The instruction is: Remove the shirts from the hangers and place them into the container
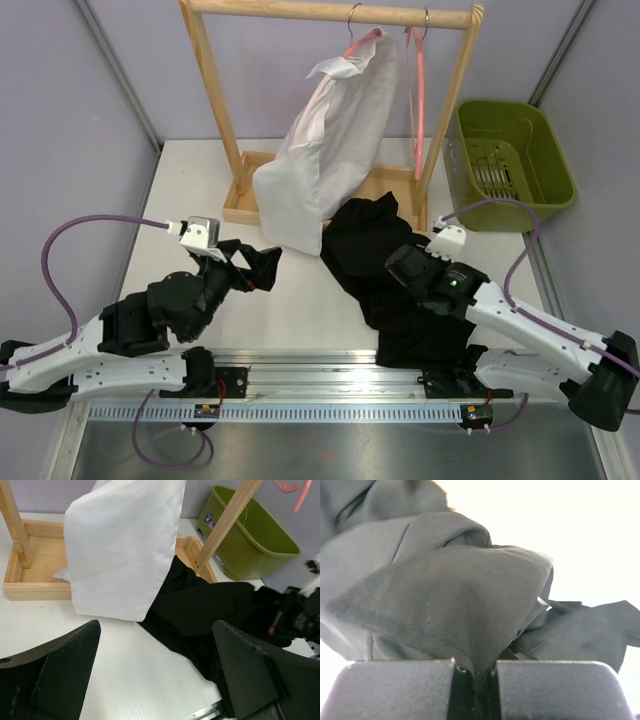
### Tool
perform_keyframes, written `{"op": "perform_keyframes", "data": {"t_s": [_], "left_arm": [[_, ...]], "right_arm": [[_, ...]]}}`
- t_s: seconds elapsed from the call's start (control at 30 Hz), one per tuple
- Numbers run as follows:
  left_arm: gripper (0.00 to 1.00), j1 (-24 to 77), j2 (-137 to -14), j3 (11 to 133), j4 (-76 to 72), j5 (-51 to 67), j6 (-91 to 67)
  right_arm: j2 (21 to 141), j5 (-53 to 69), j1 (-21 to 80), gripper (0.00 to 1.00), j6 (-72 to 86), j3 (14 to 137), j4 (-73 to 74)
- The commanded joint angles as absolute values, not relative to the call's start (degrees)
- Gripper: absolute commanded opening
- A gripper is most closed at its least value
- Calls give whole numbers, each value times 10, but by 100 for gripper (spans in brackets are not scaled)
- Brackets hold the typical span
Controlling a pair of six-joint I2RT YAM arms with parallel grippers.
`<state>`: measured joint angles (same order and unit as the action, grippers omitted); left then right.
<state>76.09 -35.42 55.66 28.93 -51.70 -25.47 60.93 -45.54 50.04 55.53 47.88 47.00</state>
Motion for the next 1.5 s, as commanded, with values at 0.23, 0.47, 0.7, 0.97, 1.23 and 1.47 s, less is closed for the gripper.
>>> {"op": "perform_keyframes", "data": {"t_s": [0.23,0.47,0.7,0.97,1.23,1.47], "left_arm": [[99,763,-401,584,257,-510,-248],[99,763,-409,606,262,-500,-242],[99,763,-411,620,258,-495,-215],[99,763,-408,626,259,-490,-207],[99,762,-400,618,248,-483,-184],[99,761,-410,617,215,-475,-156]], "right_arm": [[531,-733,505,0,595,666,619],[542,-808,481,0,90,732,124],[626,-701,348,0,-116,845,-47],[821,-564,179,0,-150,1068,-53],[1057,-450,63,0,-163,1421,-48],[1177,-323,11,0,-144,1539,-267]]}}
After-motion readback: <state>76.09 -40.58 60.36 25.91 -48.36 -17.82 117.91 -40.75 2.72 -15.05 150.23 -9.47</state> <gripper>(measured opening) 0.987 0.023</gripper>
